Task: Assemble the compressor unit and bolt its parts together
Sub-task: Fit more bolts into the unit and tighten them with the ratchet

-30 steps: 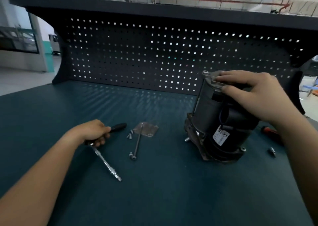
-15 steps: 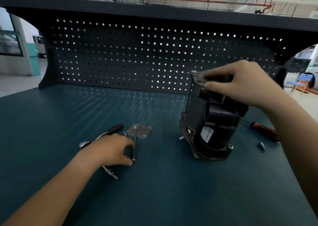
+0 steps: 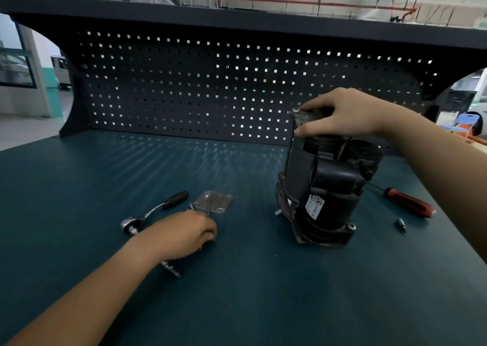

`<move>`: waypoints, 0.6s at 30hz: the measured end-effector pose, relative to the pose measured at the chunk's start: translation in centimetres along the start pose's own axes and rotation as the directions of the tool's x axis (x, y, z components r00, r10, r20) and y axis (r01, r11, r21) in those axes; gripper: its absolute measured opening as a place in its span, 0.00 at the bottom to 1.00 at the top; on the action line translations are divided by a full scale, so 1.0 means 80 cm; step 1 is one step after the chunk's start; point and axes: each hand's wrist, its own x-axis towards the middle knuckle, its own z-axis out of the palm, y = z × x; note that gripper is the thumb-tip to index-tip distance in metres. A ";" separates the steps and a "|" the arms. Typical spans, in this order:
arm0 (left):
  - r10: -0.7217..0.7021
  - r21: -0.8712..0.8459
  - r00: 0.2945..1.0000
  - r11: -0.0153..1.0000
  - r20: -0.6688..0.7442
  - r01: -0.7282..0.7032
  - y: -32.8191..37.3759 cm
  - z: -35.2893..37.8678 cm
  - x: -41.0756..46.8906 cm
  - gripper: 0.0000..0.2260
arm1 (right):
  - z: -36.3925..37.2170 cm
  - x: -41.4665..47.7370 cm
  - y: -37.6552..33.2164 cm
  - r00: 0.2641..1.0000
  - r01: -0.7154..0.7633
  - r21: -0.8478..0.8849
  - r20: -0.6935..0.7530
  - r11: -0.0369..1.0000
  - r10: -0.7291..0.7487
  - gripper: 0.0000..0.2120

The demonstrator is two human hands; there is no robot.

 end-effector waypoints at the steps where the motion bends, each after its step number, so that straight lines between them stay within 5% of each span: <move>1: -0.004 -0.011 1.000 1.000 0.000 0.004 -0.001 0.000 0.000 0.09 | 0.001 -0.001 0.000 1.000 -0.008 0.007 -0.014 1.000 0.008 0.29; 7: 0.008 -0.104 1.000 0.994 -0.007 -0.009 -0.006 -0.006 -0.003 0.07 | 0.007 -0.001 -0.001 0.984 -0.146 -0.027 -0.111 0.989 0.142 0.29; 10: 0.007 -0.138 0.999 0.990 -0.044 -0.013 -0.006 -0.006 -0.003 0.07 | 0.006 -0.003 -0.001 0.963 -0.247 -0.199 -0.158 0.948 0.218 0.27; 15: -0.006 -0.200 0.975 0.979 -0.222 -0.040 -0.002 -0.007 -0.003 0.04 | -0.030 -0.014 0.022 0.921 -0.384 -0.232 -0.029 0.894 0.389 0.27; 18: -0.120 -0.321 0.888 0.947 -0.445 -0.032 0.018 -0.017 -0.001 0.03 | -0.021 -0.033 0.043 0.904 -0.386 -0.139 -0.254 0.912 0.344 0.17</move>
